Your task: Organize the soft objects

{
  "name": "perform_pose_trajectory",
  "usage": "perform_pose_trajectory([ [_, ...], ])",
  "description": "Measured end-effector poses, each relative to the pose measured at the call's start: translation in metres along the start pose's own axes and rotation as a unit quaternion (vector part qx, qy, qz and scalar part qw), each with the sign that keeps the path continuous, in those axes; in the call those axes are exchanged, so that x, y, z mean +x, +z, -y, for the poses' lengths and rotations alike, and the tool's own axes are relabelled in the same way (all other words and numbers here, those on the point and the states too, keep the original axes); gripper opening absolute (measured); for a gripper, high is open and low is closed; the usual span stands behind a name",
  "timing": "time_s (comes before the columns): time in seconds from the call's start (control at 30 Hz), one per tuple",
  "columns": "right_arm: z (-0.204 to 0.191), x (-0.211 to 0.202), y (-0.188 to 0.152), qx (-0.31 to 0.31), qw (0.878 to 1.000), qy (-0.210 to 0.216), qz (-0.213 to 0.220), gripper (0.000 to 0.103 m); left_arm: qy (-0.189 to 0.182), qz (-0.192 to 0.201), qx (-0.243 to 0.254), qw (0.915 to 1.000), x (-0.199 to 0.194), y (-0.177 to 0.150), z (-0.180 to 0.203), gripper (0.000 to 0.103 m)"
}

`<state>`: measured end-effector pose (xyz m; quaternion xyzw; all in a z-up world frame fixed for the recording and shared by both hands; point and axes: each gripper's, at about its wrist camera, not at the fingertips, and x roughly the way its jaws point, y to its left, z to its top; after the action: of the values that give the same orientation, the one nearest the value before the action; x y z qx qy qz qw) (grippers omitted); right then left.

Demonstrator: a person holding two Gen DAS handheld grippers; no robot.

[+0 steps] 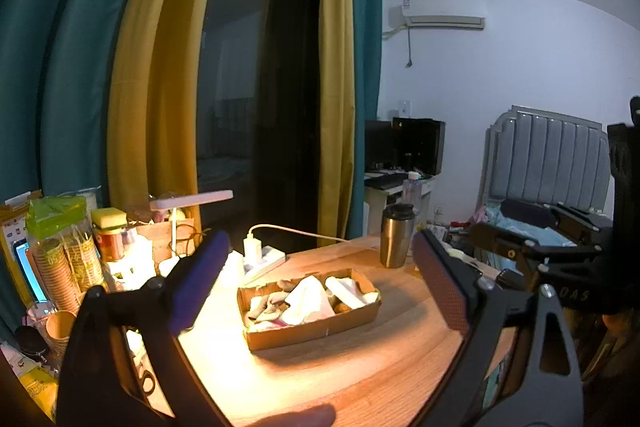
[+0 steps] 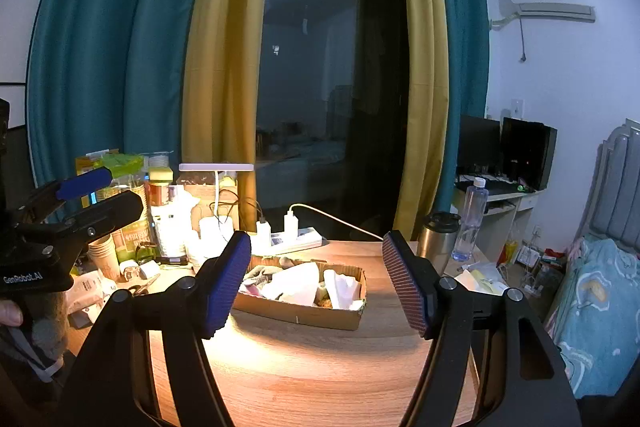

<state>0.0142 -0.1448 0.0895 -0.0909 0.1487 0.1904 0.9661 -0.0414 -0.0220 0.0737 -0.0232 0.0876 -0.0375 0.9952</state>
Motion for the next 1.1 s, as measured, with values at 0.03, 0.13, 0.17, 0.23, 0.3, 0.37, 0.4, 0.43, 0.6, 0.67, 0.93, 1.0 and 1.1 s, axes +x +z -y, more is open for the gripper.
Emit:
perform_pose_trajectory([
  [0.03,0.0,-0.0004,0.0,0.0,1.0,-0.001,0.0,0.072,0.0,0.0,0.0,1.0,0.0,0.0001,0.0002,0.094],
  [0.13,0.0001,-0.0005,0.0001,0.001,1.0,0.0,-0.001,0.072,0.001,0.001,0.001,1.0,0.0004,0.0002,0.0004,0.094],
  [0.17,0.0005,-0.001,-0.0002,0.0,1.0,0.0,-0.001,0.072,0.0,0.001,0.001,1.0,0.0004,0.0003,0.0005,0.094],
  [0.23,0.0004,-0.001,-0.0001,0.0,1.0,0.0,-0.001,0.072,0.0,0.001,0.001,1.0,0.0003,0.0004,0.0008,0.094],
  [0.3,0.0003,-0.0012,-0.0002,0.0,1.0,0.0,-0.001,0.072,0.001,0.001,0.001,1.0,0.0004,0.0004,0.0011,0.094],
  [0.37,0.0001,-0.0014,-0.0001,0.001,1.0,0.0,-0.001,0.072,0.001,0.001,0.001,1.0,0.0004,0.0004,0.0013,0.094],
  [0.4,0.0002,-0.0007,0.0,0.0,1.0,0.0,-0.001,0.072,0.001,0.001,0.001,1.0,0.0003,0.0004,0.0015,0.094],
  [0.43,0.0002,-0.0007,0.0,0.001,1.0,0.0,-0.001,0.072,0.001,0.001,0.002,1.0,0.0006,0.0004,0.0012,0.094],
  [0.6,-0.0004,-0.0002,-0.0004,0.002,1.0,-0.001,-0.001,0.072,0.0,0.0,0.003,1.0,0.0014,-0.0001,0.002,0.094],
  [0.67,0.0008,0.0,-0.0004,0.001,1.0,0.0,-0.001,0.072,-0.001,-0.001,0.004,1.0,0.0022,-0.0004,0.0016,0.094],
  [0.93,0.0002,0.0003,-0.002,0.003,1.0,0.0,-0.002,0.072,-0.003,-0.002,0.006,1.0,0.0032,-0.0004,0.0013,0.094],
  [1.0,0.0,0.0002,-0.0019,0.002,1.0,0.0,-0.003,0.072,-0.003,-0.002,0.006,1.0,0.0031,-0.0005,0.0013,0.094],
  [1.1,0.001,0.0008,-0.0031,0.003,1.0,-0.001,-0.003,0.072,-0.003,-0.002,0.006,1.0,0.0032,-0.0005,0.0014,0.094],
])
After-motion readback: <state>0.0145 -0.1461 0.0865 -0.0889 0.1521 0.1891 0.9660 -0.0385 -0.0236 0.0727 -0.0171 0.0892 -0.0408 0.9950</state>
